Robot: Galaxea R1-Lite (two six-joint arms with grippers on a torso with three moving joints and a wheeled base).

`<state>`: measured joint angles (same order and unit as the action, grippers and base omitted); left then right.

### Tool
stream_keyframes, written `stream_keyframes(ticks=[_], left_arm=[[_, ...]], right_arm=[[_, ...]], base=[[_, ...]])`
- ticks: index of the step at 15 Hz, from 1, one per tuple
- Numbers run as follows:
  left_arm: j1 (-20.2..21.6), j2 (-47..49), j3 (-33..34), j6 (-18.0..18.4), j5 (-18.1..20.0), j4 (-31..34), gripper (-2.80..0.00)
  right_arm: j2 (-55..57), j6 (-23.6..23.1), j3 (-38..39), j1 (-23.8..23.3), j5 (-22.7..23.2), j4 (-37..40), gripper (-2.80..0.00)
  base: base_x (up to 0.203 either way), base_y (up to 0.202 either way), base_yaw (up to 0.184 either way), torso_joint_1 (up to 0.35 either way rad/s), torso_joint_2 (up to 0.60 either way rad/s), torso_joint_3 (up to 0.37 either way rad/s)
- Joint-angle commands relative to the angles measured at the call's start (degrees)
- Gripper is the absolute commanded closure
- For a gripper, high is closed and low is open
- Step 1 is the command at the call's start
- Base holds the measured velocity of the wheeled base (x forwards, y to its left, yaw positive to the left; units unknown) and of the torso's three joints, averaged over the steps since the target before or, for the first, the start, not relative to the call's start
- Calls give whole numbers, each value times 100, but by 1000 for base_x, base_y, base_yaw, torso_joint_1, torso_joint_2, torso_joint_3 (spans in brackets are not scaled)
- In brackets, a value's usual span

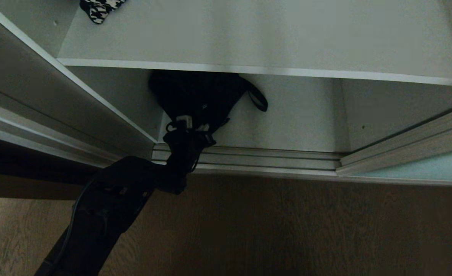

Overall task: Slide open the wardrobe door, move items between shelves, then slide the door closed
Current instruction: Place the bag on the higher shelf

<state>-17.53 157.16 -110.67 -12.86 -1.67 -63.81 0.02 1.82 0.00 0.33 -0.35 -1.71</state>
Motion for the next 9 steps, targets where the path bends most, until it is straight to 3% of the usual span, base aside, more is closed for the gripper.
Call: stream_keyframes(ticks=[1,6,9], left_arm=[[4,-34,1,-26,9,-35,0],[-1,-586,228,-184,-119,7,0],[-48,-1225,1245,-408,-146,149,0]], right_arm=[[-14,-2,0,2,0,-5,0],[-12,3,0,2,0,-5,0],[-11,3,0,2,0,-5,0]], base=[[0,0,0,0,0,0],[0,0,0,0,0,0],[0,0,0,0,0,0]])
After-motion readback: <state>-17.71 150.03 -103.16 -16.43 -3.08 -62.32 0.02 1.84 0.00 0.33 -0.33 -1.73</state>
